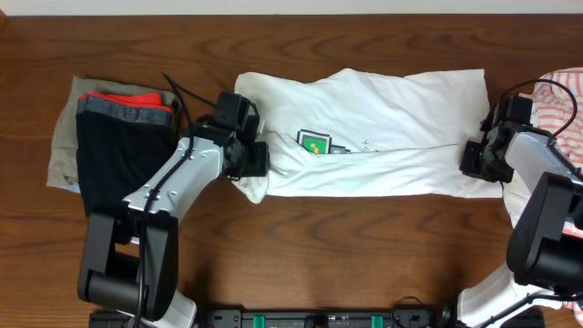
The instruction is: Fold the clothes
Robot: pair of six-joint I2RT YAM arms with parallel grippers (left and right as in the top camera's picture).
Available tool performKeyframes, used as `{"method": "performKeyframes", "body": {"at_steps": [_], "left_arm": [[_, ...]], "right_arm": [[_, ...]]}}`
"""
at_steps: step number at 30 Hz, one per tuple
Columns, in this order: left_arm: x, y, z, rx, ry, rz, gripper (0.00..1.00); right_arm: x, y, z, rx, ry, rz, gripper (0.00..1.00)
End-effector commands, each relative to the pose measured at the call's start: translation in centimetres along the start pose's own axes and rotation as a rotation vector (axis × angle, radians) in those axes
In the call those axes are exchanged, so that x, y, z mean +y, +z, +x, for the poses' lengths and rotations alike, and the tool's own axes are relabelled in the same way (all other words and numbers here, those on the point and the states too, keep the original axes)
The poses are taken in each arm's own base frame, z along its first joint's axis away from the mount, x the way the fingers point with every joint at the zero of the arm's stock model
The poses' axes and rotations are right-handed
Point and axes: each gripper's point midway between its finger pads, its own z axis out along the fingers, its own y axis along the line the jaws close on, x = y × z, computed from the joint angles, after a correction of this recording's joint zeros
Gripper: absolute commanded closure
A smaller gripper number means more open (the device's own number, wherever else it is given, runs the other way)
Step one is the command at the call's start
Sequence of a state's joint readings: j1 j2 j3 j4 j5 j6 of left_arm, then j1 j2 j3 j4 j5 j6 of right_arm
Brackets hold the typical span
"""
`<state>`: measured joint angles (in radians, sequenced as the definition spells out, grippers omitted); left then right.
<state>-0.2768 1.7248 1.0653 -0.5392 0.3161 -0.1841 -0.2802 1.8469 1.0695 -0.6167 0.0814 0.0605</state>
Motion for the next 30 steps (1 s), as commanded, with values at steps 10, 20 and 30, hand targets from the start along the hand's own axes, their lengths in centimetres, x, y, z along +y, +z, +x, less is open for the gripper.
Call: {"method": "performKeyframes", "body": {"at_steps": [10, 20, 30], "left_arm": [[-1.4, -1.4, -5.4, -0.215, 0.081, 0.031, 0.94], [-5.4, -7.2, -10.0, -0.465, 0.321, 0.122, 0.94], [-1.3, 0.1, -4.1, -0.123, 0.215, 0.049, 0.51]], "right_arm": [[-0.7, 0.8, 1.9, 0.061, 0.017, 0.025, 0.84], [-0.7, 0.8, 1.8, 0.060, 0.017, 0.025, 0.84], [-0.7, 0.8, 1.8, 0.061, 0.017, 0.025, 0.84]]}}
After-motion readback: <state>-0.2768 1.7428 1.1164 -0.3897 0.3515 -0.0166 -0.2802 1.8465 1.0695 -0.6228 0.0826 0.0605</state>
